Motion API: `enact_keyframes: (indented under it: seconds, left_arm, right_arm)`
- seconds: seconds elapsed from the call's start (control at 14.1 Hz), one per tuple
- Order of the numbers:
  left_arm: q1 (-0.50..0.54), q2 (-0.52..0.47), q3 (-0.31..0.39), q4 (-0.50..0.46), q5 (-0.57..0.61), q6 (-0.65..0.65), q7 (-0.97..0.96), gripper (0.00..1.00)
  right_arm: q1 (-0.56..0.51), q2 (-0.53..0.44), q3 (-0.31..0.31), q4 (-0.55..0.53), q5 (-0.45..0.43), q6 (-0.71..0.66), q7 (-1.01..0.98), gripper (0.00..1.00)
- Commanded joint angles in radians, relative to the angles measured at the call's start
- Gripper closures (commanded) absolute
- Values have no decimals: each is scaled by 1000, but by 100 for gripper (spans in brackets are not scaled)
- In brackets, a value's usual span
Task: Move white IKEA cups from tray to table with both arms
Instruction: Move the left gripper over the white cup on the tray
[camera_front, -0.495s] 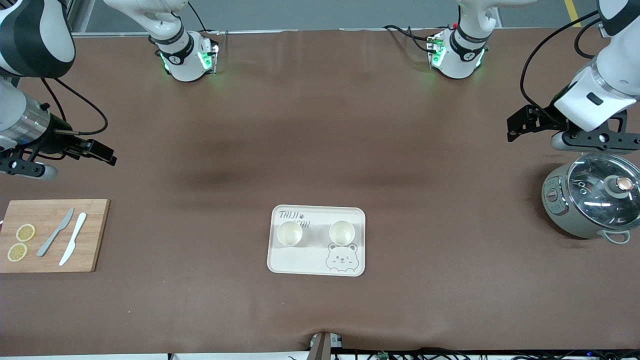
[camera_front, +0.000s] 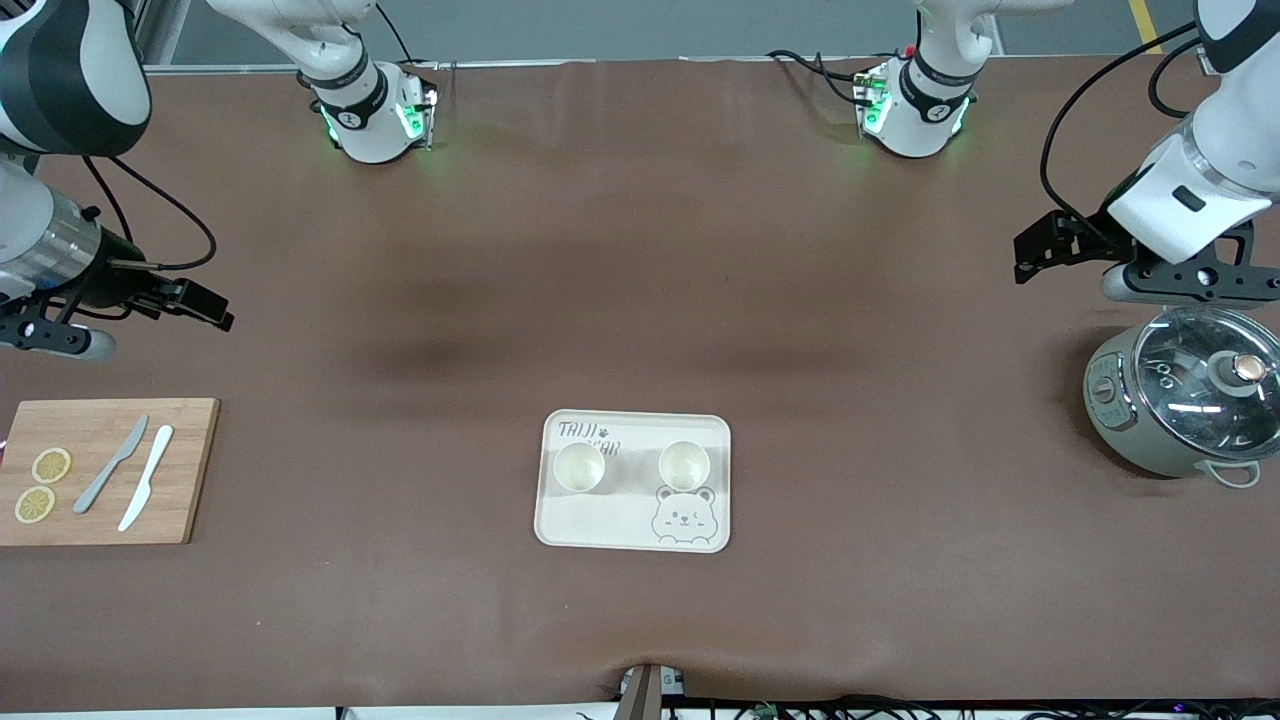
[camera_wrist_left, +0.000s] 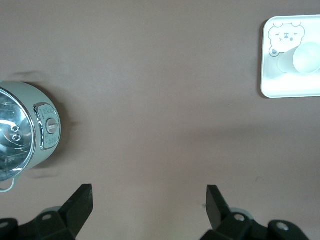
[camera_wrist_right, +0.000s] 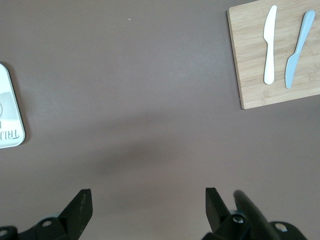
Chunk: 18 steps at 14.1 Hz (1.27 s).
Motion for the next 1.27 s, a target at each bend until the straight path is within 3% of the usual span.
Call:
enact_keyframes:
  seconds: [0.0, 0.42, 0.78, 0.99, 1.2]
  left_arm:
    - [-3, 18, -3, 2, 14, 21, 11, 0]
    - [-63, 90, -21, 64, 25, 44, -70, 0]
    - [-202, 294, -18, 218, 97, 48, -291, 0]
    - [-299, 435, -9, 313, 220, 105, -428, 0]
    - [-305, 537, -24, 381, 218, 180, -437, 0]
  right_arm:
    - [3, -27, 1, -25, 1, 8, 1, 0]
    - [3, -27, 2, -23, 1, 11, 1, 0]
    - [2, -26, 2, -23, 1, 11, 1, 0]
    - [2, -27, 1, -22, 1, 8, 1, 0]
    - [2, -24, 1, -16, -1, 11, 0, 0]
